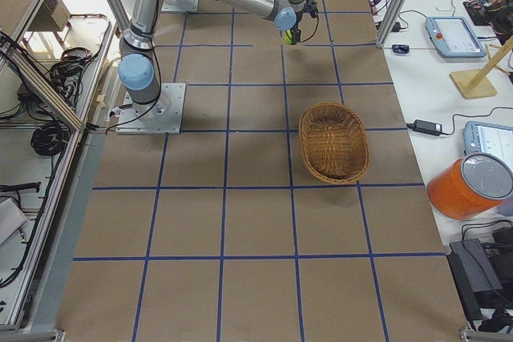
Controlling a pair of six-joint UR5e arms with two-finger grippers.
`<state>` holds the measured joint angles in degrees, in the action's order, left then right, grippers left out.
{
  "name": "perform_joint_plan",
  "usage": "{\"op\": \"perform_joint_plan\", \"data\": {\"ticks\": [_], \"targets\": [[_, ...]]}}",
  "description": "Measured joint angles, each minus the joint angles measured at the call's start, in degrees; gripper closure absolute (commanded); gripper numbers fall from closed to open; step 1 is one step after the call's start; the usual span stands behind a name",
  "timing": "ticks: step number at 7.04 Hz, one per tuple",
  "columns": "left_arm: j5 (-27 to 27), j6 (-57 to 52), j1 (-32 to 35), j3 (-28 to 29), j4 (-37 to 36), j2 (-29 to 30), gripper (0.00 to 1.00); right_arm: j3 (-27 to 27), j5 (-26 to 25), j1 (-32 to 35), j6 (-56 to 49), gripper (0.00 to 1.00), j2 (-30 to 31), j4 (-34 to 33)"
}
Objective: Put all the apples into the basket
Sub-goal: 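Lift the green apple with the right gripper while the left grasps a red apple, then drop the green apple in the basket while the left places the red apple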
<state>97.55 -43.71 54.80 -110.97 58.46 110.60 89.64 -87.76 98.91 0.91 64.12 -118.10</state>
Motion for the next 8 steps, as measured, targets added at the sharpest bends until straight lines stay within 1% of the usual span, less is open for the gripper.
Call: {"op": "perform_joint_plan", "data": {"ticks": [1,2,3,4,6,7,8], "targets": [[-1.1,2.8,1.0,1.2,2.3,-0.9,0.8,-3.0,-2.5,-7.0,-0.9,1.0,0.6,5.9],[-3.4,7.9,3.4,3.5,5.0,-1.6,0.8,-5.8,-4.7,-13.4,-2.0,1.0,0.7,10.0],[-5.4,14.2,7.7,6.5,7.5,-2.3,0.8,-7.7,-7.2,-18.1,-4.9,1.0,0.6,11.7],[-6.5,21.7,13.0,8.9,9.4,-2.7,0.79,-8.6,-9.3,-22.0,-9.9,1.0,0.2,11.2],[-7.5,39.5,24.4,11.1,10.6,-2.7,0.79,-8.7,-11.0,-30.2,-19.4,1.0,-2.8,5.4],[-8.4,49.8,30.3,12.0,9.9,-1.9,0.79,-8.7,-11.4,-32.8,-24.0,1.0,-5.3,0.2],[-9.9,60.3,36.1,12.8,8.4,-0.6,0.79,-8.7,-11.5,-34.8,-27.6,0.86,-7.8,-4.6]]}}
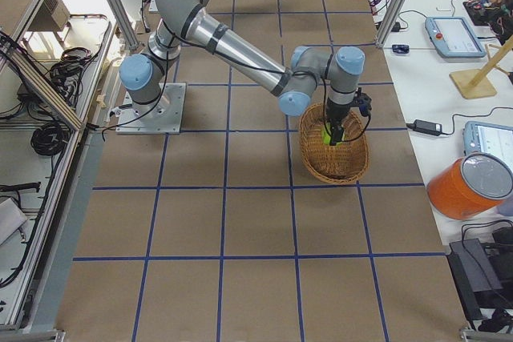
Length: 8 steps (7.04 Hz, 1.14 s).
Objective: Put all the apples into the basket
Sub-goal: 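Drop the green apple in the basket while the left places the red apple, then grasp the bright red apple with the right gripper while the left grasps the dark apple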
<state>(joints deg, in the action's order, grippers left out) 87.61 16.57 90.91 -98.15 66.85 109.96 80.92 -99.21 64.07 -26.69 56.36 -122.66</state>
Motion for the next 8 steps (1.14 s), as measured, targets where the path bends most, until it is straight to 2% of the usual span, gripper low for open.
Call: {"op": "perform_joint_plan", "data": {"ticks": [1,2,3,4,6,8], "targets": [[-2.7,9.6,5.7,0.4,-3.3,2.1,0.64,-0.1,0.1,-1.7,-2.1,0.69,-1.9,-2.9],[-5.2,17.7,10.6,0.6,-8.3,4.7,0.52,-0.3,0.2,-2.8,-3.4,0.3,-3.6,-5.2],[-6.2,22.8,14.8,0.7,-12.2,7.3,0.32,-0.3,0.1,-3.5,-4.7,0.0,-4.9,-7.0],[-6.3,24.7,17.3,0.6,-14.3,9.0,0.0,-0.4,0.1,-4.0,-5.8,0.0,-5.5,-7.7],[-6.3,25.5,17.9,1.0,-15.4,9.6,0.0,-1.6,0.2,-4.0,-6.3,0.0,-5.3,-7.5],[-6.5,21.9,12.9,3.5,-13.8,7.1,0.0,-3.0,0.6,-2.5,-5.8,0.0,-1.6,-2.7]]}}
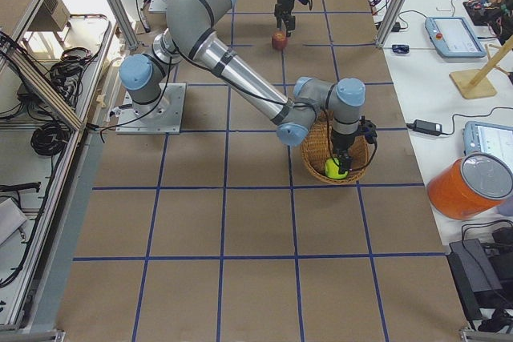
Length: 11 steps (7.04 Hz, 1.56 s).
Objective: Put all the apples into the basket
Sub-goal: 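Grasp the bright red apple with the right gripper while the left grasps the dark apple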
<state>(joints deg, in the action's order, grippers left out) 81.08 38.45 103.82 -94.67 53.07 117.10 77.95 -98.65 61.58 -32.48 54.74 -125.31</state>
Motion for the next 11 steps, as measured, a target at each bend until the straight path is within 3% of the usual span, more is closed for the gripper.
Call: {"op": "perform_joint_plan", "data": {"ticks": [3,5,8,11], "targets": [[3.1,-29.1,-15.8,6.9,13.7,-2.3,0.0,0.1,0.2,11.7,9.5,0.0,8.8,14.9],[8.4,-49.8,-25.3,9.0,15.1,-0.4,0.0,0.6,3.8,23.7,17.3,0.0,11.0,21.1],[11.6,-74.8,-37.2,10.0,7.7,4.0,0.0,2.7,13.4,36.5,30.8,0.0,9.9,21.3],[11.7,-78.6,-40.6,9.6,5.0,8.0,0.0,6.1,17.8,42.3,37.5,0.0,6.0,15.7]]}}
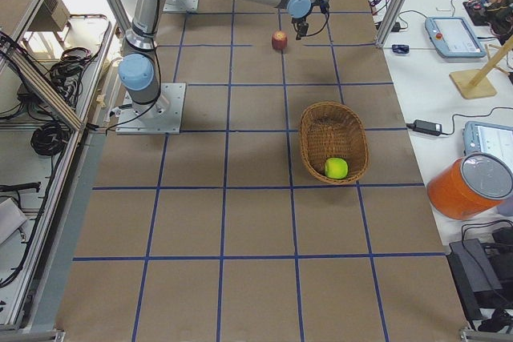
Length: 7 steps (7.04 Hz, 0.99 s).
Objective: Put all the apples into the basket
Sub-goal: 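Grasp the bright red apple with the right gripper while the left grasps the dark apple, then carry the red apple to the basket while the left carries the dark apple to center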
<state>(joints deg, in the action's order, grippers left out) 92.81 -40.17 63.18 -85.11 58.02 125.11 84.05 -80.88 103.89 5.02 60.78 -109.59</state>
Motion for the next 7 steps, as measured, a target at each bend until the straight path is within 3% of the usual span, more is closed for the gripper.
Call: {"op": "perform_joint_plan", "data": {"ticks": [2,3,4,5,7], "targets": [[-0.2,0.0,-0.1,0.7,-1.3,2.4,0.0,1.4,1.7,1.8,1.9,0.0,-1.7,-1.7],[-0.2,-0.1,-0.2,0.8,-1.9,3.1,0.07,2.3,2.2,2.4,2.6,0.0,-2.4,-2.0],[-0.2,-0.1,-0.1,0.9,-2.2,3.4,0.66,3.0,2.4,3.1,3.2,0.0,-3.0,-2.2],[-0.2,0.0,0.0,0.9,-2.1,3.2,0.91,3.7,2.5,3.9,3.5,0.0,-3.3,-2.4],[-0.3,0.0,0.4,1.0,-1.2,2.1,0.95,5.1,2.5,4.7,3.6,0.0,-3.9,-2.7]]}}
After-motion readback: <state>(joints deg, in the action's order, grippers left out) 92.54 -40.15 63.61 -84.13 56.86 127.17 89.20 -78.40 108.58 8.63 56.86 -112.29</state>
